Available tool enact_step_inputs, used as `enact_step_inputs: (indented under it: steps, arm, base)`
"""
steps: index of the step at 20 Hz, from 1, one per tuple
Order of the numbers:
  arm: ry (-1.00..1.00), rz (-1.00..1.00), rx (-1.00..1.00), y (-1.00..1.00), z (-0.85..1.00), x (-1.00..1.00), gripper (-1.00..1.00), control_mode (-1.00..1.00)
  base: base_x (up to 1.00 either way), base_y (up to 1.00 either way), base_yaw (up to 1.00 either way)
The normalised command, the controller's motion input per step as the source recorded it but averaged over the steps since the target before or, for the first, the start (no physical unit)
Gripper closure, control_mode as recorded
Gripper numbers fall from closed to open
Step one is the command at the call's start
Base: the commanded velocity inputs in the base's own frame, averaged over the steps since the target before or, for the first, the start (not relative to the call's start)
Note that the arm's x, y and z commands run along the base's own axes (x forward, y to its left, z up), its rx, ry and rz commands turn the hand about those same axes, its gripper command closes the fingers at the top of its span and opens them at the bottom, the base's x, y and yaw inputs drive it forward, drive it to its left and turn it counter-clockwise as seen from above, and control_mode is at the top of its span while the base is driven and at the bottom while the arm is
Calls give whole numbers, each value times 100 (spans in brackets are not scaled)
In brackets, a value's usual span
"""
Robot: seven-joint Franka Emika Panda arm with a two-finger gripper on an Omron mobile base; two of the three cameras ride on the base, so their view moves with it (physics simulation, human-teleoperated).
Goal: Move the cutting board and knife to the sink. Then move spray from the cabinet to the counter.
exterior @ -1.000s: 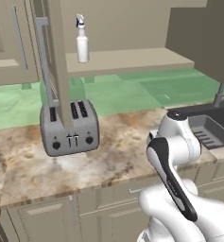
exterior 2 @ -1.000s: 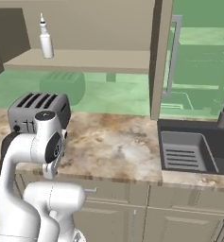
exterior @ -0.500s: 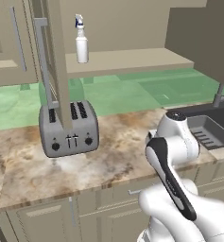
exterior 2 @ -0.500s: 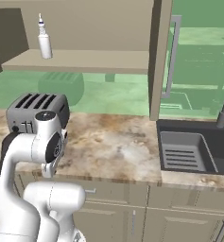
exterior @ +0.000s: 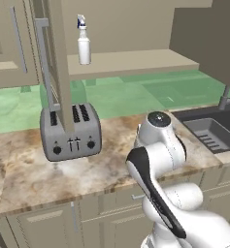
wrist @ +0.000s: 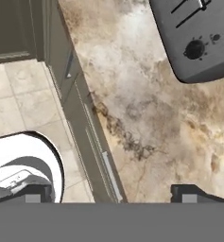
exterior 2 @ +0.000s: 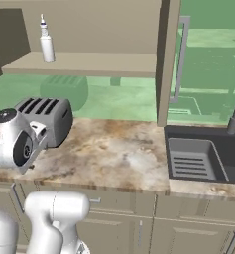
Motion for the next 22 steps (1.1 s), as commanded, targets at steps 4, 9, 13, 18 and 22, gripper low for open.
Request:
enact_step_inputs:
  steps: [4,9,13,18,22]
  arm:
    - [-37,-7,15,3,79,0,-100,-100]
    - [-42,0,31,-29,74,3,-100,-100]
    - [-37,0,41,-21,87,0,-100,-100]
    - [-30,-16,36,1,89,-9,-100,-100]
    - [-14,-37,26,0,91,0,-100,-100]
  base:
    - [0,0,0]
    - [0,0,0]
    - [0,0,0]
    - [0,0,0]
    - [0,0,0]
